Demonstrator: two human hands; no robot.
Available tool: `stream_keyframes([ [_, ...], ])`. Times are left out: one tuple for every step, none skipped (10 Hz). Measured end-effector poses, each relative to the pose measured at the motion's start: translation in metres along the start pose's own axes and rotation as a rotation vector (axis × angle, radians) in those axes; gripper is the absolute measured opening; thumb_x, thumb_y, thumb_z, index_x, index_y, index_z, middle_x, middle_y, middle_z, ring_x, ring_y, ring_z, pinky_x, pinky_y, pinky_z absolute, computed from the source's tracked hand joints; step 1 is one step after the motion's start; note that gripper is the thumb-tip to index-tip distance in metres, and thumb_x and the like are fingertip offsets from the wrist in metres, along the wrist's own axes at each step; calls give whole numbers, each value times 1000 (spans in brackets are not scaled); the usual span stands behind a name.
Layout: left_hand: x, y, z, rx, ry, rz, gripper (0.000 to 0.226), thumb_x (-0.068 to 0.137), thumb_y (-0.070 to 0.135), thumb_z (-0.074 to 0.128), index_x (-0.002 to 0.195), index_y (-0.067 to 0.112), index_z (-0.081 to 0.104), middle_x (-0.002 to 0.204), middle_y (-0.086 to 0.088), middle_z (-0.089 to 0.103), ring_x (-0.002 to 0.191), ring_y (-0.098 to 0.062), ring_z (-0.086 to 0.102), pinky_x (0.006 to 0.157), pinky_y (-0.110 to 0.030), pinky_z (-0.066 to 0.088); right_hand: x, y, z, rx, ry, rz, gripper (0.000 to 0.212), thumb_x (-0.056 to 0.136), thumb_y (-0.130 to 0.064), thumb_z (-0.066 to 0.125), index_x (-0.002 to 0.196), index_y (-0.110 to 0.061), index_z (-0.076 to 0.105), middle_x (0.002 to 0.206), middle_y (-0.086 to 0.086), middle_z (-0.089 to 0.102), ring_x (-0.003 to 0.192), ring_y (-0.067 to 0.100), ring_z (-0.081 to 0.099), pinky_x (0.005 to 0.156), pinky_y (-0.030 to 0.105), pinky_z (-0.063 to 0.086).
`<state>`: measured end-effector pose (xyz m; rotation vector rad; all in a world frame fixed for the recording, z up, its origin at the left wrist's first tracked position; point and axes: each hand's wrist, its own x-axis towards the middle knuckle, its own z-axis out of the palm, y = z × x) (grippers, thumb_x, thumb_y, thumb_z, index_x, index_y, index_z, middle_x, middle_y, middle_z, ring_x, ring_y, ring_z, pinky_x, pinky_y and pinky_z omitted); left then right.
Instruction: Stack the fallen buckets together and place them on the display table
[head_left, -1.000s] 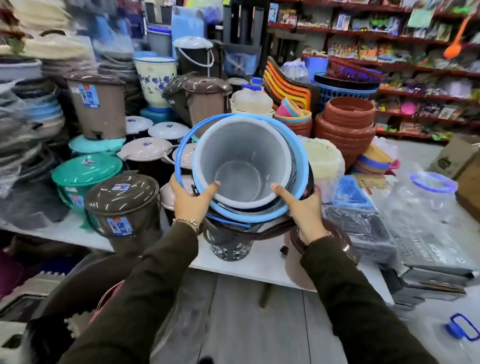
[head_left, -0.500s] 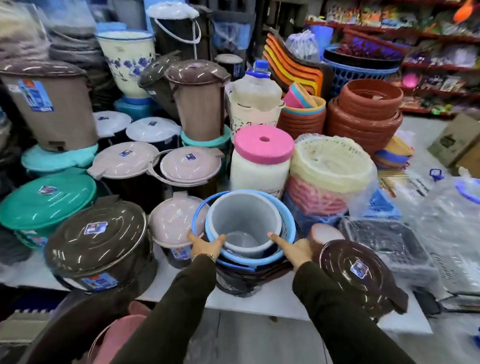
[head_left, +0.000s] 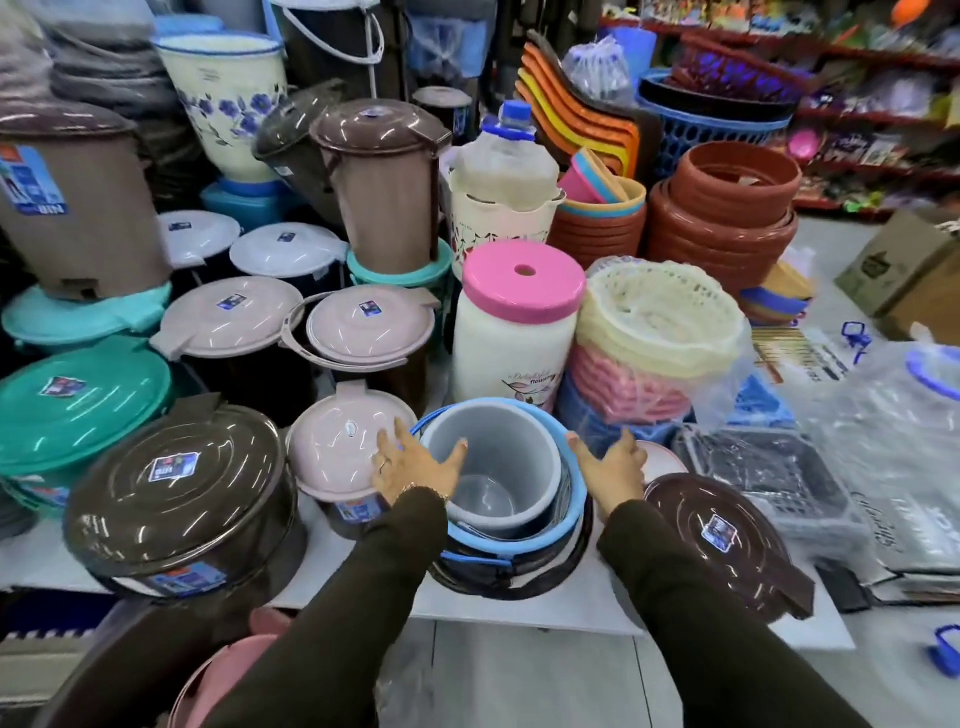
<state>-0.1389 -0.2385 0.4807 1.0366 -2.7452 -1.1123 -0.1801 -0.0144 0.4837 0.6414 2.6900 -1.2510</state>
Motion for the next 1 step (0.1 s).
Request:
stream_keyframes([
  [0, 39, -14, 57, 90, 255, 82, 81, 62, 57, 149, 20, 35, 159, -11, 27, 141, -35, 30, 112, -47, 27, 2, -28, -23, 9, 128, -146, 90, 89, -58, 60, 155, -9, 24, 158, 24, 28, 142, 43, 36, 114, 54, 35],
])
